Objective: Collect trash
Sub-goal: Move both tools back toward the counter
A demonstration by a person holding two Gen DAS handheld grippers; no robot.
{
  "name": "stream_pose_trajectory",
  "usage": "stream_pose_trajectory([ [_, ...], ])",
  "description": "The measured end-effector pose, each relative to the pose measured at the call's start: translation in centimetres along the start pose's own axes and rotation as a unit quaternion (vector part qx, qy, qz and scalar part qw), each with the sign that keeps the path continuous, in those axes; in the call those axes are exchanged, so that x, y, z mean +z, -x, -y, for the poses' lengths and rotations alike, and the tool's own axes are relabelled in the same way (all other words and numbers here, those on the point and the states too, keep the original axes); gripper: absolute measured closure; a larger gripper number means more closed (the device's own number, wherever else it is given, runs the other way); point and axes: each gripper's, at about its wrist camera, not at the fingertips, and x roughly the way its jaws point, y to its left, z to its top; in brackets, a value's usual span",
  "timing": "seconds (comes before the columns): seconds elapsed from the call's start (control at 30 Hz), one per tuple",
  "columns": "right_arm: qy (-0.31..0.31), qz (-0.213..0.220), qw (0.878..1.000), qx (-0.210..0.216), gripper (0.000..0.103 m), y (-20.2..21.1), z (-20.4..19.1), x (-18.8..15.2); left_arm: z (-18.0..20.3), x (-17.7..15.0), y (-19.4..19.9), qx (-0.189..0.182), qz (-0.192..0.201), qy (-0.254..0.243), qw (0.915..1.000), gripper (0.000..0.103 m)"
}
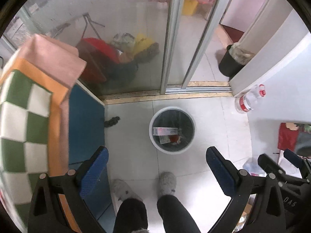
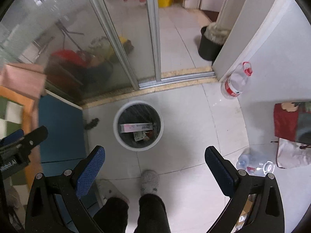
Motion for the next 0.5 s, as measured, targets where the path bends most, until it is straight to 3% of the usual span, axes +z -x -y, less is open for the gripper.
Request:
stream_pose_trajectory([
  [0.2, 0.006, 0.018, 1.000, 0.018, 0.000, 8.8, 0.2, -1.1, -0.3, -1.6, 8.2, -0.008, 0.023, 0.023, 0.9995, 0.000],
  [0.3, 0.013, 0.021, 0.999, 0.028, 0.000, 11.8, -0.4, -1.2, -0.8, -1.7, 11.3, 0.012, 0.045, 0.027, 0.9985, 0.000],
  [0.5, 0.050, 0.028, 0.996, 0.071, 0.000, 15.8, -5.3, 0.3, -6.4, -1.3, 16.0, 0.044, 0.103, 0.093, 0.9893, 0.000],
])
